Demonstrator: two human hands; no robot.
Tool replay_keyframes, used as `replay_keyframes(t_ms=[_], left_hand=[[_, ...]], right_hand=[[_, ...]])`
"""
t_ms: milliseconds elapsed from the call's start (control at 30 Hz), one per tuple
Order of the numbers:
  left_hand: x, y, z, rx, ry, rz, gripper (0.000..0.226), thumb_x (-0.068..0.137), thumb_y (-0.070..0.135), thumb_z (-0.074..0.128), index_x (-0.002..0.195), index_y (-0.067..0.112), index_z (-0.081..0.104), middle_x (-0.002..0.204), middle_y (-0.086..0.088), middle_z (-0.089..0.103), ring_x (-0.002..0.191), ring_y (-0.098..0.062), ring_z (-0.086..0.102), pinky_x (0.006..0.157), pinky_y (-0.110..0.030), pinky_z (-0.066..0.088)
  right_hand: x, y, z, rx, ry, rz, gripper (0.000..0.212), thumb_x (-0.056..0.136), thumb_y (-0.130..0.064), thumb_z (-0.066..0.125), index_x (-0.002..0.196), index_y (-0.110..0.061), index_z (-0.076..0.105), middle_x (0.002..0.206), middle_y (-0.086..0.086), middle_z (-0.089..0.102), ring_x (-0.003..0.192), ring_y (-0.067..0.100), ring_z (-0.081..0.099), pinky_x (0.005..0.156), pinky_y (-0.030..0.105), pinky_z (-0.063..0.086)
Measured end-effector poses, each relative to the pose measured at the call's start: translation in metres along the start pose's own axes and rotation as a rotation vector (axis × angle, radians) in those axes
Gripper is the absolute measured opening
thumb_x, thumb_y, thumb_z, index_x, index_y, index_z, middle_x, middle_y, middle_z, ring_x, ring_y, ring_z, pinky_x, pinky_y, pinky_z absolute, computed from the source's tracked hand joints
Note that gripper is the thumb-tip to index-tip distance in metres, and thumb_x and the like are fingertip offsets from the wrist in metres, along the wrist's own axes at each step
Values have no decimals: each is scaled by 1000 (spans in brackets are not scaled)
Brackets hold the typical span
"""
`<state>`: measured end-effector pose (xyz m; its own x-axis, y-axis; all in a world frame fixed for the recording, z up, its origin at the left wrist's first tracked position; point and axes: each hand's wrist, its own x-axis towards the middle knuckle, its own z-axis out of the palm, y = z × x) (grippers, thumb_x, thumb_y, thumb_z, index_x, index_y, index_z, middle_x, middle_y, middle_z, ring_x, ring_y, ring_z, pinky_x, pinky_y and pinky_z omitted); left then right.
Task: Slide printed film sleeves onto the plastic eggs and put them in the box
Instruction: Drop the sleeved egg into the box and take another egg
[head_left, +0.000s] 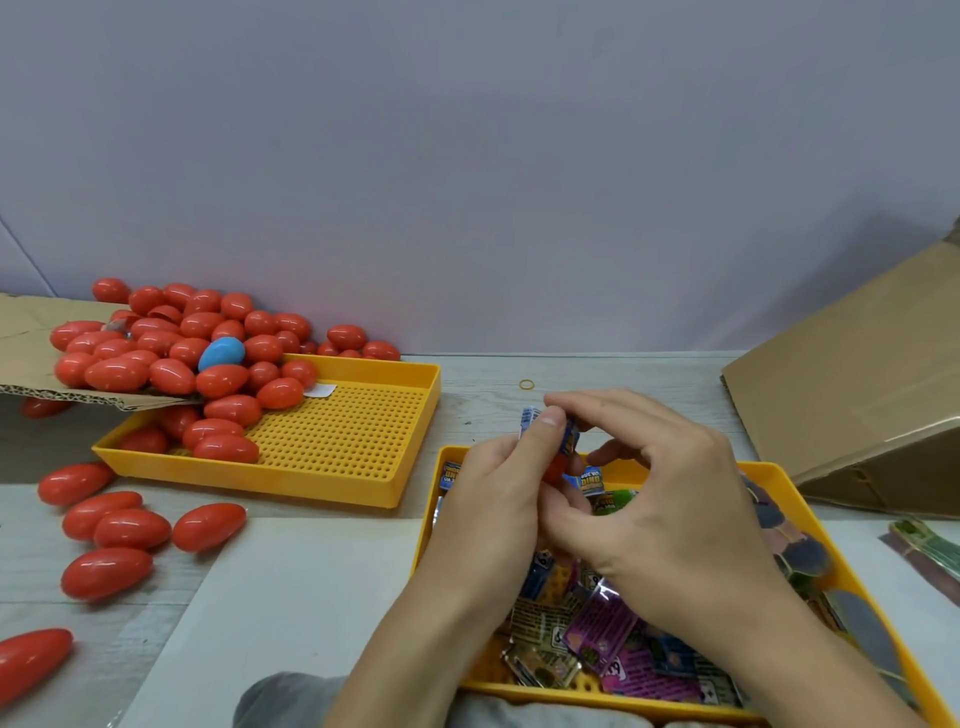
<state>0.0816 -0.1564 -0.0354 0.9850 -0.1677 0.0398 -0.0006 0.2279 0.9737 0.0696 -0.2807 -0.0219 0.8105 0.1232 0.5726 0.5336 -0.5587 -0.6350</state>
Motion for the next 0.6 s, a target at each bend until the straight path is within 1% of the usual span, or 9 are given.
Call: replay_keyframes(t_ms=[133,200,300,367,433,500,600], left_hand=[[2,-3,0,-28,13,-20,38,79,52,57,62,21,72,57,-6,61,51,-17,56,54,-29,47],[3,-4,-1,-38,6,-19,39,79,53,57,63,21,72,57,-6,61,52,-17,56,56,-29,46],[2,-3,-1,-64,-15,-15,42,85,54,53,72,21,74,61,-8,62,56,-18,58,60,-30,48],[1,-2,0,-122,-8,-24,45,94,53,49,81,20,76,64,-11,63,57,-18,60,59,-30,50],[1,0,0,-170,21,-49,53,101,49,41,77,18,77,61,-12,63,53,-19,59,55,-29,51],[2,0,1,-191,34,-65,59,103,45,36,71,18,78,59,-12,62,49,-18,58,52,-27,51],[2,-1,3,-173,72,-90,60,103,46,39,64,16,74,55,-12,58,47,-19,55,51,-27,48]], right_hand=[[0,1,0,7,3,9,53,66,-31,72,119,-30,69,107,-28,63,100,-6,60,80,9,48],[0,2,0,24,11,6,52,67,-30,73,118,-30,69,106,-27,64,99,-4,61,79,11,50],[0,3,-1,64,3,1,47,70,-28,74,116,-29,69,104,-22,65,101,1,62,78,14,52],[0,3,0,78,-19,4,46,71,-28,74,117,-30,69,105,-22,65,104,1,61,79,13,51],[0,1,1,76,-43,3,47,71,-31,74,117,-32,69,107,-24,64,106,-2,60,83,12,49],[-1,0,1,78,-59,7,47,71,-32,74,117,-32,69,106,-25,66,105,-6,60,85,10,48],[-3,1,0,76,-26,23,46,68,-31,76,114,-35,71,99,-29,67,94,-9,63,78,5,47]])
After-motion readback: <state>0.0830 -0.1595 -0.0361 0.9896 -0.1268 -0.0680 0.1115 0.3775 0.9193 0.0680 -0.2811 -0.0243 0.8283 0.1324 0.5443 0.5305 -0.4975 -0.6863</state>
